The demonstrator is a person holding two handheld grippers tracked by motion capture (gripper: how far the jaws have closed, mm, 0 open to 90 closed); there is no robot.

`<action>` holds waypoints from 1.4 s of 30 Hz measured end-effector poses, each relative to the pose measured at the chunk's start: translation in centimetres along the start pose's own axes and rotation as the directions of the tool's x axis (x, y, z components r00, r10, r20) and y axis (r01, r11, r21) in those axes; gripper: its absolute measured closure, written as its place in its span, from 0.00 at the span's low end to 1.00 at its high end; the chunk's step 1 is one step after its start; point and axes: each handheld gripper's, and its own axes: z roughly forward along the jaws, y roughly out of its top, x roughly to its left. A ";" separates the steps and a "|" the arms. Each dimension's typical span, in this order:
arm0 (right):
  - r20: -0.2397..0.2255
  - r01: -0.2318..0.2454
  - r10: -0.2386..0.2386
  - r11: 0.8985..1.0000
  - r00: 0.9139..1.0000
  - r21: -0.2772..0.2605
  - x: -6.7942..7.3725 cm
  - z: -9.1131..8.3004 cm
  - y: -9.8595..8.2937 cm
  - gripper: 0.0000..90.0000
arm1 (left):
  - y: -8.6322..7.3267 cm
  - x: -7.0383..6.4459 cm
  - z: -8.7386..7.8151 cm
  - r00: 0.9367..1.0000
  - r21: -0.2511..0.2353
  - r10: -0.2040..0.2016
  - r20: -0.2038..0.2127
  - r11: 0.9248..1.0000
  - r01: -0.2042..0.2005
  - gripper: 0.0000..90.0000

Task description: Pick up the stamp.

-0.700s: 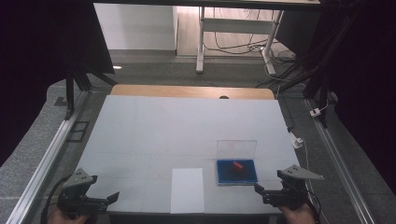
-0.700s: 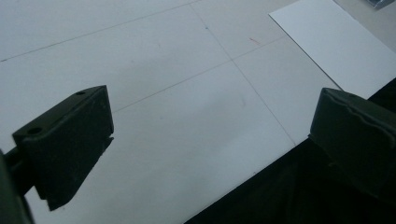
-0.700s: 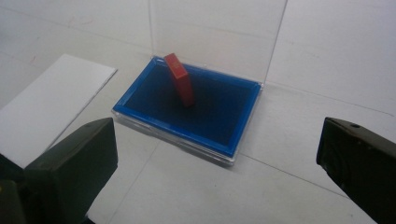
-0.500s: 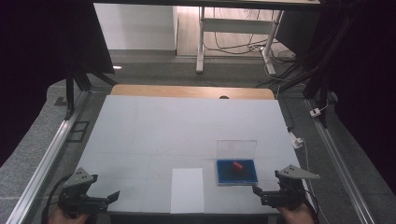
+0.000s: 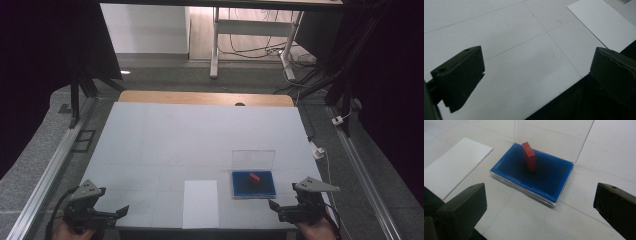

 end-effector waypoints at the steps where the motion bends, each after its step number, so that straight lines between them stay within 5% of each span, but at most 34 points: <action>1: -0.002 0.000 0.000 1.000 1.000 0.001 0.0 0.0 0.0 0.00 | 0.0 0.0 0.0 1.000 0.001 -0.002 -0.001 1.000 0.002 0.00; 20: -0.029 0.029 -0.030 1.000 0.999 -0.005 -0.2 -0.3 0.6 0.00 | 0.0 0.0 0.1 1.000 0.007 -0.005 -0.001 1.000 0.005 0.00; 34: -0.116 0.081 -0.082 0.997 0.990 -0.017 0.2 1.2 1.5 0.00 | 0.0 0.0 0.1 1.000 0.007 -0.009 -0.004 1.000 0.009 0.00; 42: -0.116 0.091 -0.093 0.996 0.989 -0.018 0.4 2.1 2.2 0.00 | 0.0 0.0 0.1 1.000 0.010 -0.009 -0.006 1.000 0.009 0.00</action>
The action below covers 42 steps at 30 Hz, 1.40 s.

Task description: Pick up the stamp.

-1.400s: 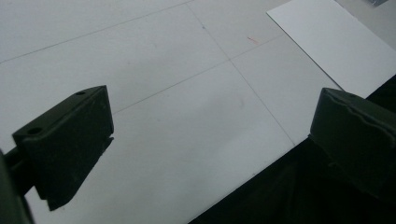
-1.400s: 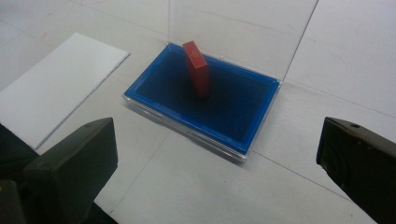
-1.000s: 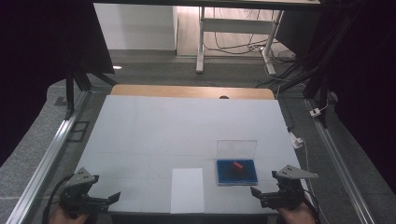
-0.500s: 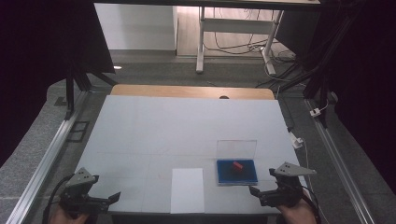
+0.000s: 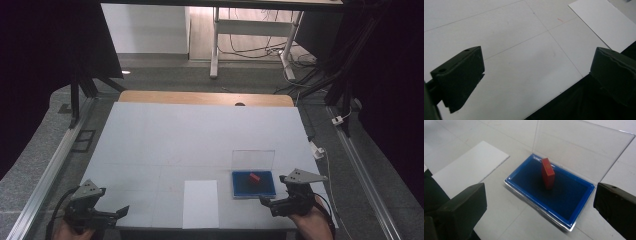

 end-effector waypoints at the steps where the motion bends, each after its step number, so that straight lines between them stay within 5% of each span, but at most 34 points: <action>1: 0.003 0.003 -0.003 1.000 1.000 0.002 0.0 0.1 0.1 0.00 | 0.0 0.0 0.0 1.000 0.000 -0.001 0.001 1.000 0.001 0.00; 13: 0.026 0.040 -0.041 0.997 0.999 0.060 -0.6 2.4 1.3 0.00 | 0.0 0.1 0.0 1.000 0.005 -0.003 0.002 1.000 0.003 0.00; 31: -0.006 0.080 -0.081 0.984 0.997 0.156 -1.2 6.1 2.4 0.00 | 0.1 0.0 0.1 1.000 0.014 0.004 0.005 1.000 -0.004 0.00; 42: -0.044 0.127 -0.120 0.972 0.992 0.199 -2.1 6.7 3.0 0.55 | 0.1 -0.1 0.2 1.000 0.019 0.008 0.004 1.000 -0.008 0.00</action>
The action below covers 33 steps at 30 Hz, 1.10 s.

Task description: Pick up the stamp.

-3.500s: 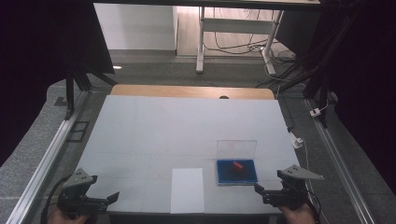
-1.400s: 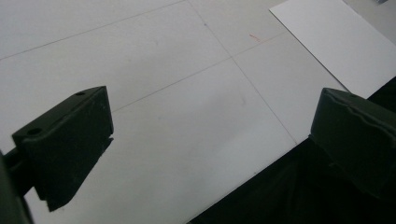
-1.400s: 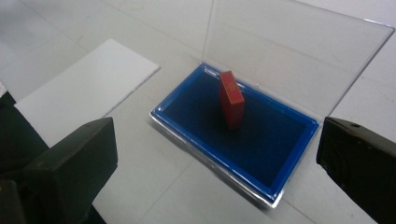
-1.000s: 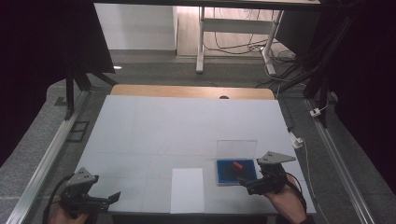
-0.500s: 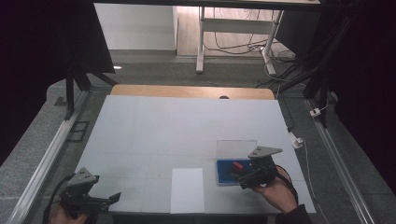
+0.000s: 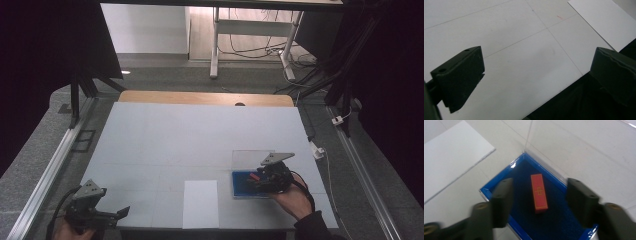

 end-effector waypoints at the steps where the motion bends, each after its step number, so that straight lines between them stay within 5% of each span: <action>1: -0.008 -0.001 0.001 1.000 1.000 0.004 -0.1 0.0 0.0 0.59 | 0.0 0.0 0.0 1.000 0.000 0.000 0.000 1.000 0.000 0.00; 9: -0.046 0.022 -0.022 1.000 0.999 0.015 -0.4 0.3 0.3 0.88 | 0.0 0.0 0.0 1.000 0.003 0.000 0.001 1.000 0.000 0.00; 33: -0.009 0.045 -0.045 0.998 0.999 -0.043 0.1 -1.4 0.4 0.90 | 0.0 0.0 0.0 1.000 0.006 -0.003 0.003 1.000 0.003 0.00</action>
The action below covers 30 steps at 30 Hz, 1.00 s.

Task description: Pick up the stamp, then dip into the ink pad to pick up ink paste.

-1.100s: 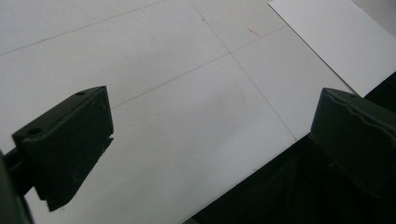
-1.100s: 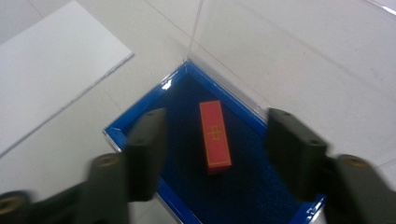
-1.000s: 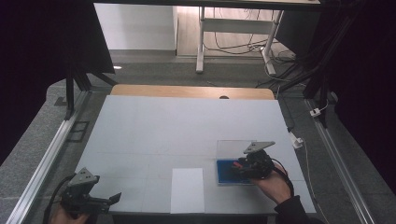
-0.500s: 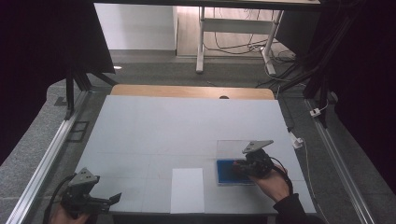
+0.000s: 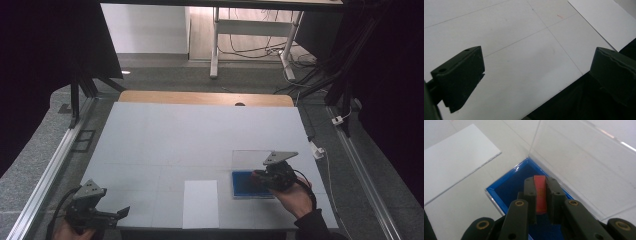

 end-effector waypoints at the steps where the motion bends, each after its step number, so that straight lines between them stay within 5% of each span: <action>1: 0.000 -0.013 0.013 1.000 1.000 -0.004 -0.1 -0.3 -0.1 0.90 | 0.0 0.0 0.0 1.000 -0.001 0.000 0.000 1.000 0.000 0.00; 7: 0.006 -0.040 0.041 0.999 0.999 -0.026 -0.4 -0.8 -0.3 0.90 | 0.0 0.0 0.0 1.000 0.002 0.001 -0.001 1.000 -0.001 0.00; 16: 0.085 -0.075 0.074 0.997 0.994 0.005 -1.7 -1.0 -1.0 0.90 | 0.0 0.0 0.0 1.000 0.000 0.000 0.001 1.000 0.000 0.00; 30: 0.103 -0.104 0.099 0.994 0.990 0.045 -2.5 0.0 -1.5 0.90 | 0.1 0.0 0.1 1.000 0.008 0.007 0.003 1.000 -0.007 0.00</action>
